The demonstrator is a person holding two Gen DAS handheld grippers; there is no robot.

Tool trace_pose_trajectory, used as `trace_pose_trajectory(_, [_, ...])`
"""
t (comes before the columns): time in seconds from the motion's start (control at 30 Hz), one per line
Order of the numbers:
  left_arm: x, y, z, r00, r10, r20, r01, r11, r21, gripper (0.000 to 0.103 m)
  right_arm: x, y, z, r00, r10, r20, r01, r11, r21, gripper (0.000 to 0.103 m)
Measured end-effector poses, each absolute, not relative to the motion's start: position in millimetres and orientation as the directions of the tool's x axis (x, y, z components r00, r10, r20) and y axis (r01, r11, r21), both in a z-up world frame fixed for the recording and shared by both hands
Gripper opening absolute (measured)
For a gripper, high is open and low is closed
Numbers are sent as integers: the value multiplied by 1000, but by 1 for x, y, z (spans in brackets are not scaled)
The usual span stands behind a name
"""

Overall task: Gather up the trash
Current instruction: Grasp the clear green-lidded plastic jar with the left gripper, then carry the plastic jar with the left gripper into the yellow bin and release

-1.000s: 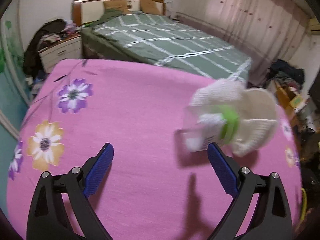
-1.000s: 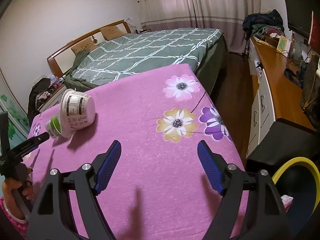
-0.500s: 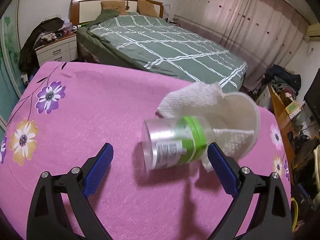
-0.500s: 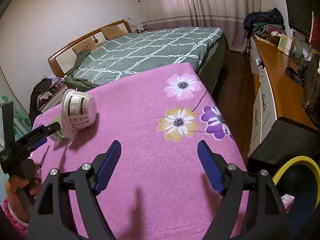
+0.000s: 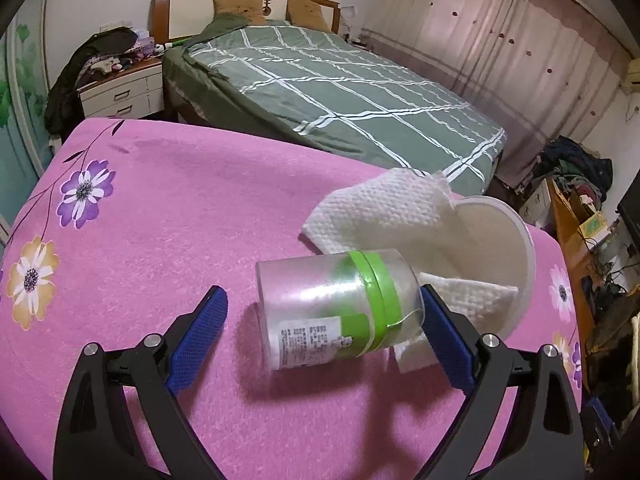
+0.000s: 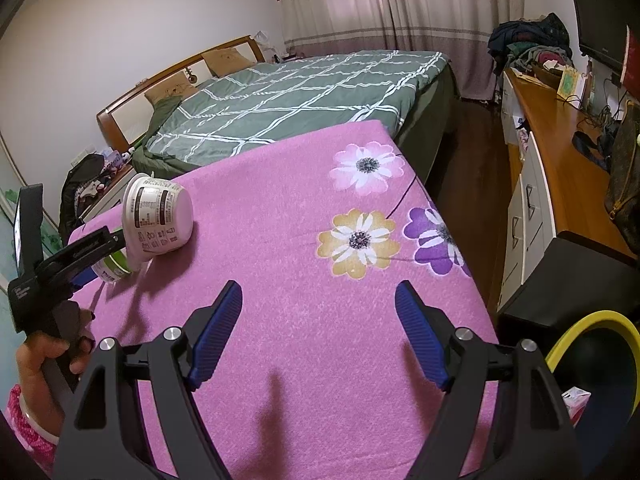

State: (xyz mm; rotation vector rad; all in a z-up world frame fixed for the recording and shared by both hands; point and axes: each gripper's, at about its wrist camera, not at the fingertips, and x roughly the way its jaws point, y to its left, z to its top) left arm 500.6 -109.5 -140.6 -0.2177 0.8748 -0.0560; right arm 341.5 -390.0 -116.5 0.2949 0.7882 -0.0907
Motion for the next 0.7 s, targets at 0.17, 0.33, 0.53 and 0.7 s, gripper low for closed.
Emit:
trace_pose_trajectory(0.17, [508,-109,-147,619,-138,-774,-63,973,-224,90,341,-390,-117,704,30,-709,189,955,228,75])
trace_pose_trajectory(0.33, [511,-109,-147,621,-137,-771,-55,975,-217,80,341,-389,-117,703,31,-710,187,956,227,75])
trace_pose_trajectory(0.53, [488,-95,-143,601,-166,-782,-15,976,-218,80,342,-389,-117,703,35,-710,179,958,224,75])
trace_pose_trajectory(0.7, [438,-78,-131,616,-196,-763,33,974,-224,80,340,-392,-115,709,37,-705,181,956,232,75])
